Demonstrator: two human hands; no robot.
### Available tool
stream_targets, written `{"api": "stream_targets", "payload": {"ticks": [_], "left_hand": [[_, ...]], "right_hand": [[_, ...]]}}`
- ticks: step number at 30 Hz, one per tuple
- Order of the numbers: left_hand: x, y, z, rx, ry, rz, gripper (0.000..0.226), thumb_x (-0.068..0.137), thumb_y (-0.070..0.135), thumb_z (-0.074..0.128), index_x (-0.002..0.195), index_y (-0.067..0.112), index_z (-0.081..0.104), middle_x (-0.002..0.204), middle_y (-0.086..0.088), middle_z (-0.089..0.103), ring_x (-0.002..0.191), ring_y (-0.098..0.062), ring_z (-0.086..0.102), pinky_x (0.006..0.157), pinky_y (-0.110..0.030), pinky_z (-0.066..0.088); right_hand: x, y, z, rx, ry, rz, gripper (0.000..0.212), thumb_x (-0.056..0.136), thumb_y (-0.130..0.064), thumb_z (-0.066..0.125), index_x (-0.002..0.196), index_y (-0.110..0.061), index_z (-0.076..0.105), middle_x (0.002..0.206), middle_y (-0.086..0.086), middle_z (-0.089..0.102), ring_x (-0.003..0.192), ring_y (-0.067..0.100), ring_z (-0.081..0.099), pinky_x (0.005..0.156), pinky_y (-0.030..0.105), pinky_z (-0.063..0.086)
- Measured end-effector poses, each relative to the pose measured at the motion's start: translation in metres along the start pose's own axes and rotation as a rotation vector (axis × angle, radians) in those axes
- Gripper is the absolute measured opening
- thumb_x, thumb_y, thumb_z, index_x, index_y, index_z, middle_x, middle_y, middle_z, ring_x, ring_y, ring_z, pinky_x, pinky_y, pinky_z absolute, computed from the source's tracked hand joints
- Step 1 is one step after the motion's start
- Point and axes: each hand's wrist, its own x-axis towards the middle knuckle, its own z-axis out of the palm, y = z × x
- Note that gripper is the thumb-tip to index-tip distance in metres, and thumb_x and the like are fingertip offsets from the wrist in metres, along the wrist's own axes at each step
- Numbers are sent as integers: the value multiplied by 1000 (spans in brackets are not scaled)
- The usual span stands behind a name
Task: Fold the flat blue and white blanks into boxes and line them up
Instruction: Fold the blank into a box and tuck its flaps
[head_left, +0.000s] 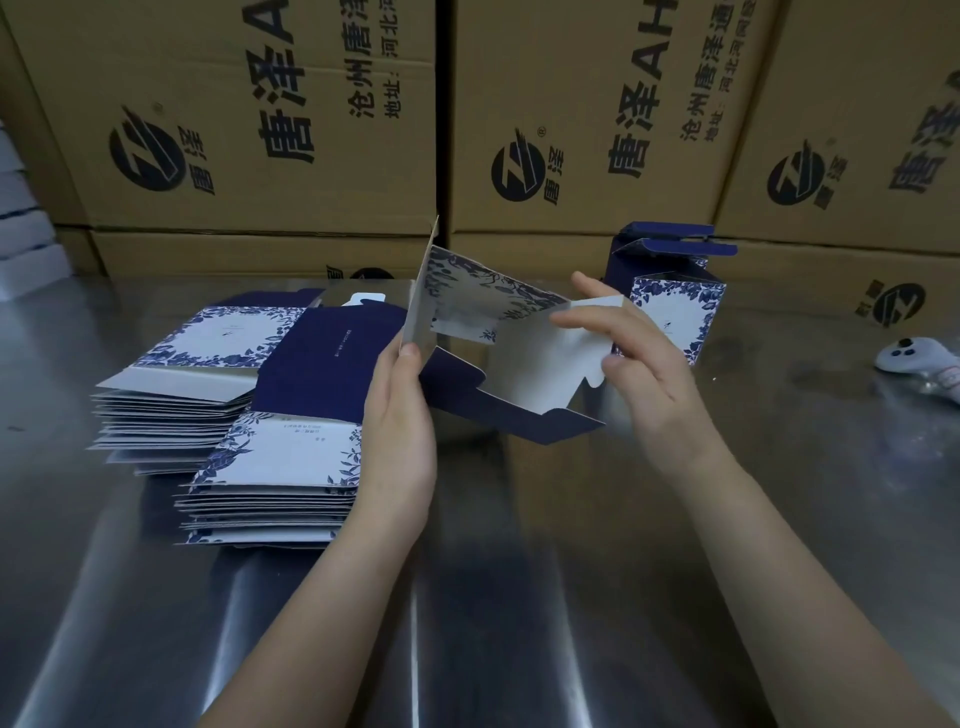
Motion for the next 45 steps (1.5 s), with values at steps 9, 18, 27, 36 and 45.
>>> {"api": "stream_targets", "payload": {"ticks": [9, 18, 27, 36, 45], "left_hand": [[4, 0, -2, -33, 9, -20, 34, 80, 53, 36, 99, 41, 61, 95, 24, 67, 109, -2, 59, 108, -37, 43], [8, 3, -2, -89, 30, -55, 48, 79, 44, 43, 116, 21, 65, 101, 16, 66, 114, -11, 57, 111, -42, 42], [9, 1, -4, -211, -51, -64, 33, 100, 30, 47, 129, 29, 63, 103, 18, 72, 98, 2, 66, 77, -18, 51], [0, 3, 0, -336, -186, -119, 24, 103, 30, 45, 121, 30, 62, 106, 15, 74, 96, 5, 68, 83, -23, 49], [-5, -5, 1, 235, -184, 187, 46, 104, 50, 30, 143, 32, 48, 139, 11, 55, 131, -5, 47, 114, -40, 37]], "right_hand": [[-2, -3, -13, -251, -312, 126, 98, 72, -2, 64, 135, -64, 23, 156, -29, 9, 142, -4, 19, 104, 29, 38], [0, -5, -23, -337, -357, 165, 106, 57, -36, 89, 132, -67, 20, 154, -27, 4, 143, -8, 6, 110, 43, 35], [1, -2, -10, -388, -126, 58, 43, 73, -68, 56, 110, -53, 42, 139, -15, 41, 131, -9, 31, 91, 8, 32], [2, 4, -5, -514, 200, -22, 44, 77, -58, 63, 85, -16, 54, 90, 0, 58, 83, 18, 52, 63, 40, 47], [1, 10, -1, -603, 299, 4, 34, 78, -39, 75, 83, -12, 55, 85, 1, 57, 79, 18, 51, 61, 34, 42]]}}
